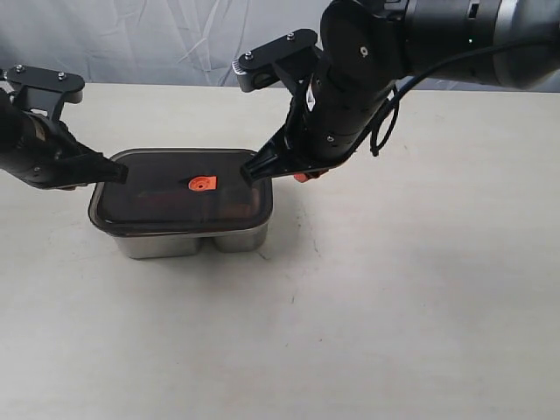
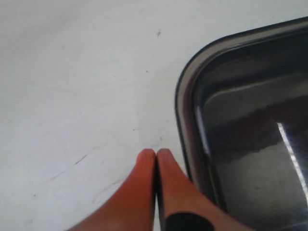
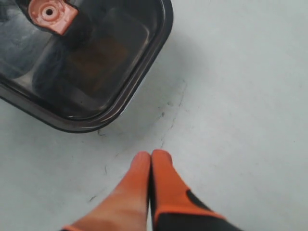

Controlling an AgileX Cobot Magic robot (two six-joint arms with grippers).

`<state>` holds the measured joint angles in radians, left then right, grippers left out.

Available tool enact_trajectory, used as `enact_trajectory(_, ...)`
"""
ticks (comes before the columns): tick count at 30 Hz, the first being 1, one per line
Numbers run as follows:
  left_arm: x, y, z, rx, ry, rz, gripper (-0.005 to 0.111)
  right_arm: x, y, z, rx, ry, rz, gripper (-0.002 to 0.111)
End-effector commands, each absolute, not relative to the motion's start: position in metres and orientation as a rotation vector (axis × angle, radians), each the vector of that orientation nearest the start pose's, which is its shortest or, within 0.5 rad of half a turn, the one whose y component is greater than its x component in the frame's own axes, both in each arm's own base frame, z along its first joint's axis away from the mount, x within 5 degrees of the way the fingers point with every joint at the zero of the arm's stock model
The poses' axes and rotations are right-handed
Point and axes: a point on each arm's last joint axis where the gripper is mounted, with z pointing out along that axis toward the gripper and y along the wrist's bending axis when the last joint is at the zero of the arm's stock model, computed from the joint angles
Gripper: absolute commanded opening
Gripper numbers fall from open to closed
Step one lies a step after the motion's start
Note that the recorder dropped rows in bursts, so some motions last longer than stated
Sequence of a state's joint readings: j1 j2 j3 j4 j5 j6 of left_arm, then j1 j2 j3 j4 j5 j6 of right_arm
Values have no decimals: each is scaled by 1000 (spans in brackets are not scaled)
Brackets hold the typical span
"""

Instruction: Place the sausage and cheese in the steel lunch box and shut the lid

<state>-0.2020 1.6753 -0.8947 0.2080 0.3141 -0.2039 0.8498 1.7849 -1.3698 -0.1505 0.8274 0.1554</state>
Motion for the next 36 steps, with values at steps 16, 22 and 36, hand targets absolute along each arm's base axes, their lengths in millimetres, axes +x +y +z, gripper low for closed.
enact_trajectory(16, 318, -83, 199, 330, 2528, -55, 0, 266, 284, 257, -999, 2382, 171, 0)
enact_trajectory(22, 316, -90, 198, 350, 2534, -92, 0, 294, 283, 232, -863, 2404, 269, -1)
enact_trajectory(36, 313, -89, 196, 361, 2580, -81, 0, 337, 313, 192, -745, 2381, 401, -1)
